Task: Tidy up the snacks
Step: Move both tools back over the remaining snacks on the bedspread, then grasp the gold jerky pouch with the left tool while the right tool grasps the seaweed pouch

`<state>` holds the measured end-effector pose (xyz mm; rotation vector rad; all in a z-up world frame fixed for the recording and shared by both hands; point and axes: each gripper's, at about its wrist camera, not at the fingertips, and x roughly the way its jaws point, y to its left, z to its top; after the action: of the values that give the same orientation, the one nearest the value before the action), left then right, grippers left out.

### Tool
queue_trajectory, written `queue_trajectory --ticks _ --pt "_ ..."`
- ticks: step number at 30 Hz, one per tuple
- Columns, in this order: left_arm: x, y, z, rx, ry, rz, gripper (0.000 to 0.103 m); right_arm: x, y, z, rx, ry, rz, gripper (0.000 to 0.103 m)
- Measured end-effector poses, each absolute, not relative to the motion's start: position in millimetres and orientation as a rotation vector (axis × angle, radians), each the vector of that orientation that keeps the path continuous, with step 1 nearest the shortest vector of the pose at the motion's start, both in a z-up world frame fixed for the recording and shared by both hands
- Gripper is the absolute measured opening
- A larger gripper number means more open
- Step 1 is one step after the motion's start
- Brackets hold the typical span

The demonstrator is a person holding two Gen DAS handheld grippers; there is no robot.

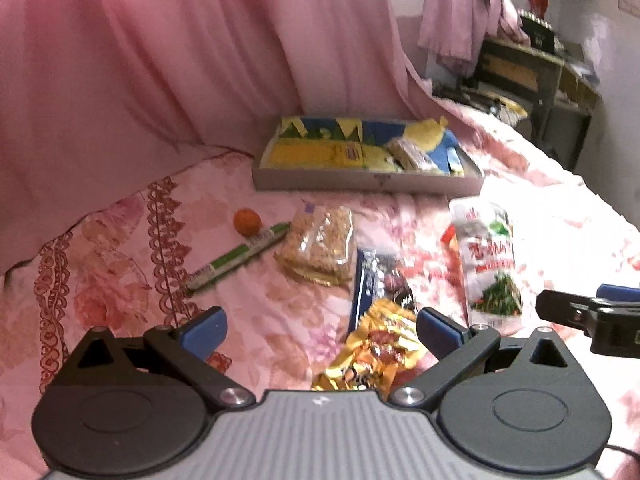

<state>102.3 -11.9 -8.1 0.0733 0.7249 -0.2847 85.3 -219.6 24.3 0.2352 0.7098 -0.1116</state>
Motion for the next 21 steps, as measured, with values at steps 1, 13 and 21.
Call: queue_trajectory --ticks 1,13,21 --pt "102.5 -13.2 -9.2 0.081 0.734 -0.288 0.103 86.5 -220.0 22.5 0.237 0.724 -0.112 0.102" --pt "124.5 -15.7 -27.4 0.067 0.896 -0.34 0.103 109.9 -226.4 10.8 0.259 0.845 -0.1 0.102" --pt "141.7 -38.4 -50.7 0.134 1.023 -0.471 0.103 149.0 -238.9 -1.2 0.284 0.943 -0.071 0.102"
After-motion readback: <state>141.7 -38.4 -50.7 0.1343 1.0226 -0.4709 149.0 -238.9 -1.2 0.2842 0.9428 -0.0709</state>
